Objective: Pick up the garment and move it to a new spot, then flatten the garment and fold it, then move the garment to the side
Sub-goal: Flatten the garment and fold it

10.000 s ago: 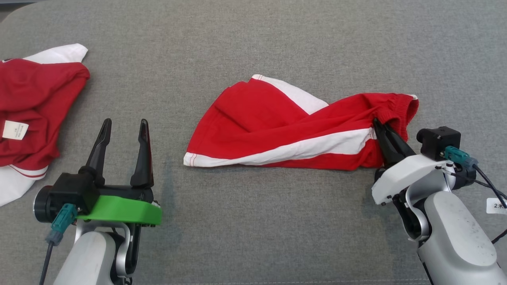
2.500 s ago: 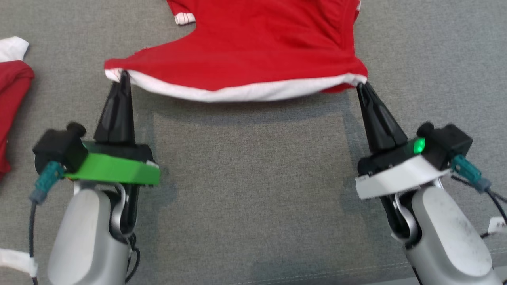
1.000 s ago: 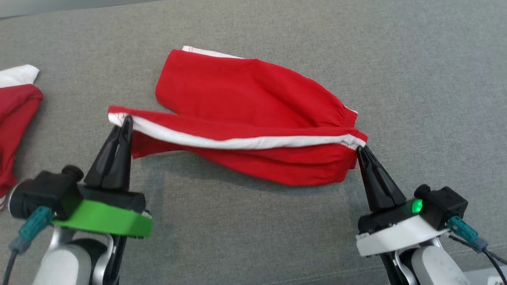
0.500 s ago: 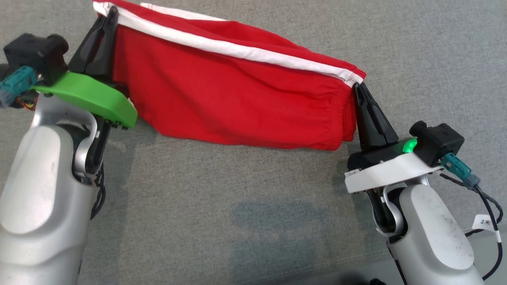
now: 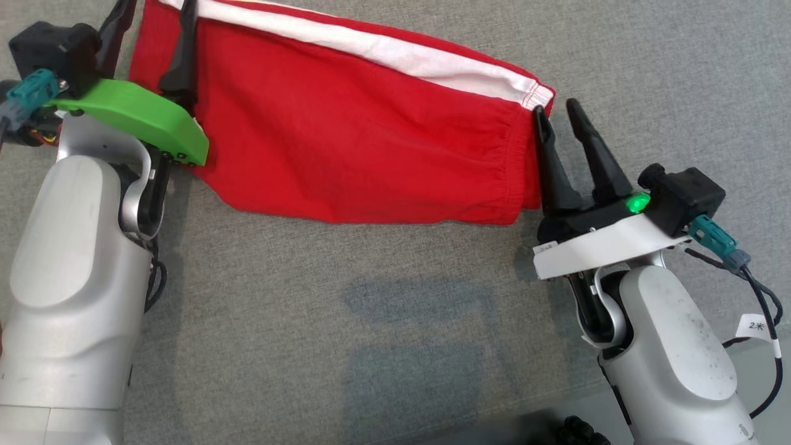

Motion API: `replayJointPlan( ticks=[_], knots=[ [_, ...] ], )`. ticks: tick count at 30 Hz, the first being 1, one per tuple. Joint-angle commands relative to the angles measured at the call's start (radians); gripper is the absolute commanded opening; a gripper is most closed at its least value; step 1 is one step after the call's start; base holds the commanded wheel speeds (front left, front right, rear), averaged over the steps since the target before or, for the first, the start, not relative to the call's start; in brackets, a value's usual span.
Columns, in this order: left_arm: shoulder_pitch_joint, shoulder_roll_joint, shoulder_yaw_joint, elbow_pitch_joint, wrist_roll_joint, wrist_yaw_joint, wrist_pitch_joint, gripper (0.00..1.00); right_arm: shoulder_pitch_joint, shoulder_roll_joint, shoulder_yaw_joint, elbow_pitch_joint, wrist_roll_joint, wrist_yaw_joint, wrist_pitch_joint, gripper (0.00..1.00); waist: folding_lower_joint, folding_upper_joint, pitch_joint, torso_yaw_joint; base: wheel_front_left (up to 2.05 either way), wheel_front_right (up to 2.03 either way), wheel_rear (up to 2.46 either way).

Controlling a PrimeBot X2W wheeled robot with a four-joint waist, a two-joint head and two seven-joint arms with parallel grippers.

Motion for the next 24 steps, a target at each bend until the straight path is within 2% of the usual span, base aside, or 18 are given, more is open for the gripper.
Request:
replayJointPlan(
  ticks=[1,5,10,16,24],
  knots=[
    [0.017,-0.002,0.006,0.000,-0.006,0.004,-0.026,1.00,0.017,-0.001,-0.009,-0.013,-0.014,0.000,-0.004,1.00,-0.0001,0.0000,-0.012,0.011,0.00,0.00,0.00],
    [0.078,-0.006,0.026,-0.041,-0.003,0.027,-0.126,1.00,0.055,-0.002,-0.039,-0.065,-0.059,0.000,-0.004,1.00,-0.0001,0.0000,-0.040,0.029,0.00,0.00,0.00],
    [0.183,-0.006,0.064,-0.162,-0.004,0.066,-0.177,1.00,0.104,-0.002,-0.097,-0.150,-0.123,0.000,-0.004,1.00,-0.0001,0.0000,-0.080,0.059,0.00,0.00,0.00],
    [0.340,0.020,0.105,-0.335,0.020,0.119,-0.188,1.00,0.144,-0.001,-0.153,-0.195,-0.175,0.000,-0.004,1.00,-0.0001,0.0000,-0.137,0.079,0.00,0.00,0.00],
    [0.513,0.040,0.101,-0.449,0.041,0.170,-0.149,1.00,0.192,-0.002,-0.188,-0.182,-0.201,0.000,-0.004,1.00,-0.0001,0.0000,-0.200,0.084,0.00,0.00,0.00]
  ],
)
